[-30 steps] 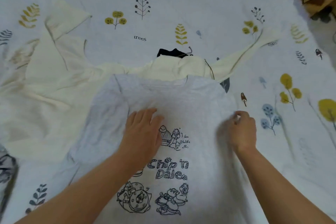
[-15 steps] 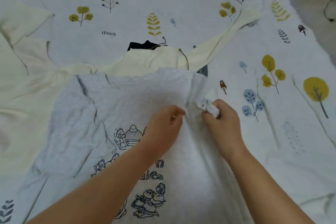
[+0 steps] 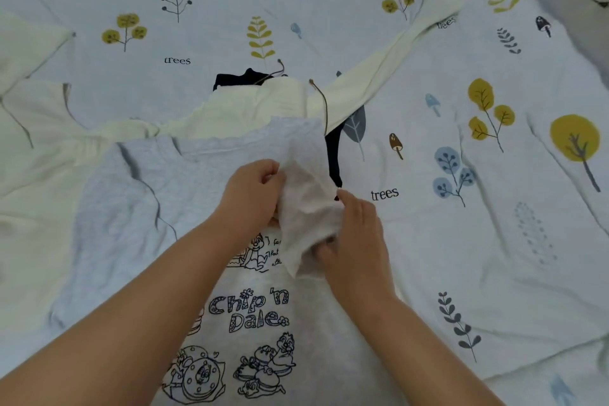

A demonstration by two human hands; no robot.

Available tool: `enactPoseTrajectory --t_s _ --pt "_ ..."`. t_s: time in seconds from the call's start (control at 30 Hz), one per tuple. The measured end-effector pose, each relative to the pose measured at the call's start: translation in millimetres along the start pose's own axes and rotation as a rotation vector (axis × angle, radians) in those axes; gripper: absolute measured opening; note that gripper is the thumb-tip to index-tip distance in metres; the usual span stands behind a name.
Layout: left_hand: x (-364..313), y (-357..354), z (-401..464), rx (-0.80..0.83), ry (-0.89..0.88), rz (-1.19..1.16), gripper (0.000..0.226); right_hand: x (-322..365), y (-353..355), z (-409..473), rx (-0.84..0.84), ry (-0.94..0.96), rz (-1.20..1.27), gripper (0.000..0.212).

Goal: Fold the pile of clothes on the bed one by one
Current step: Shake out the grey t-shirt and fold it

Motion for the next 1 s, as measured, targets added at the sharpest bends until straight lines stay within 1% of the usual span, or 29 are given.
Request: enactPoseTrajectory --t_s 0.03,0.07,0.13,0.17,0.2,0.23,0.3,0.33,0.37,0.4,0.43,0.47,0.53,0.57,0.63,0.7,0.73,0.8,0.83,0.9,0.93,1.0 --pt "2.8 0.9 -0.2 -0.031 -0.012 0.039 0.021 -2.7 -4.7 2.9 0.053 -0.028 -0.010 0.066" --pt "6.4 1.0 -0.4 -0.066 -0.033 0.100 0.019 -3.8 -8.5 5.3 0.072 -0.028 -0.025 0.065" --pt "11.0 1.1 -2.3 -0.171 -0.114 0.254 0.013 -3.5 -10.1 9.2 0.025 -0.003 -0.070 0.049" --pt "11.9 0.6 -5.8 -0.218 -0.178 0.319 0.015 -2.6 -8.3 10.5 -0.025 0.003 -0.075 0.039" --pt "12.2 -0.4 -11.8 -0.228 -0.253 0.362 0.023 -1.4 -5.8 10.9 -0.072 0.006 -0.061 0.029" --pt "14.0 -1.5 -18.4 -0.185 -0.347 0.396 0.033 1.4 -2.9 10.2 -0.110 0.021 -0.028 0.021" --pt "19.3 -6.4 -32.7 0.032 -0.492 0.552 0.048 10.7 4.0 6.0 -0.156 0.090 0.045 0.006" --pt "24.4 -9.1 -39.5 0.123 -0.531 0.639 0.052 17.2 7.2 2.3 -0.149 0.125 0.067 0.003" --pt "29.8 -10.1 -45.6 0.159 -0.547 0.675 0.051 24.9 10.1 -2.3 -0.137 0.159 0.079 0.006" --pt "32.3 -8.0 -50.0 0.133 -0.532 0.638 0.043 33.1 12.5 -7.1 -0.128 0.202 0.091 0.008" --pt "33.7 -2.6 -52.8 0.064 -0.509 0.544 0.031 41.9 14.2 -12.2 -0.116 0.255 0.121 0.009" --pt "36.4 4.7 -54.3 -0.028 -0.479 0.433 0.029 49.9 14.6 -17.3 -0.093 0.307 0.172 0.009" --pt "42.7 24.1 -55.8 -0.212 -0.358 0.241 0.044 58.7 13.3 -25.5 -0.070 0.370 0.276 0.012" --pt "47.8 34.2 -55.5 -0.279 -0.277 0.154 0.046 57.4 12.2 -27.7 -0.098 0.365 0.297 0.013" --pt "60.5 50.4 -53.0 -0.365 -0.066 -0.040 0.041 46.9 8.7 -26.3 -0.149 0.268 0.276 0.012" --pt "68.9 56.7 -50.2 -0.380 0.155 -0.252 0.036 29.8 3.1 -18.7 -0.135 0.115 0.215 0.011" --pt "70.0 58.0 -48.8 -0.375 0.214 -0.318 0.034 20.5 -0.4 -13.8 -0.114 0.042 0.178 0.013" --pt "65.9 58.0 -46.9 -0.336 0.242 -0.383 0.034 6.1 -9.6 -5.2 -0.020 -0.089 0.111 0.025" --pt "63.6 57.4 -46.0 -0.287 0.236 -0.399 0.035 2.3 -14.4 -3.2 0.044 -0.131 0.079 0.033" --pt "61.2 57.5 -44.8 -0.104 0.228 -0.425 0.040 -1.1 -24.9 -2.7 0.151 -0.128 -0.024 0.049" --pt "61.7 61.2 -43.8 0.006 0.226 -0.437 0.044 -1.9 -29.9 -3.9 0.189 -0.105 -0.076 0.053" --pt "64.1 76.4 -43.7 0.262 0.235 -0.406 0.054 -4.7 -35.2 -6.4 0.188 -0.083 -0.109 0.049"
Point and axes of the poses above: each hand's wrist, its own z-axis towards the middle knuckle, its own y-axis out of the back of the hand, x = y × z, the point moved 2 cm from there along z, towards the middle knuckle, and after that the axes turned 3 degrees about -z, right-handed, at the moved point
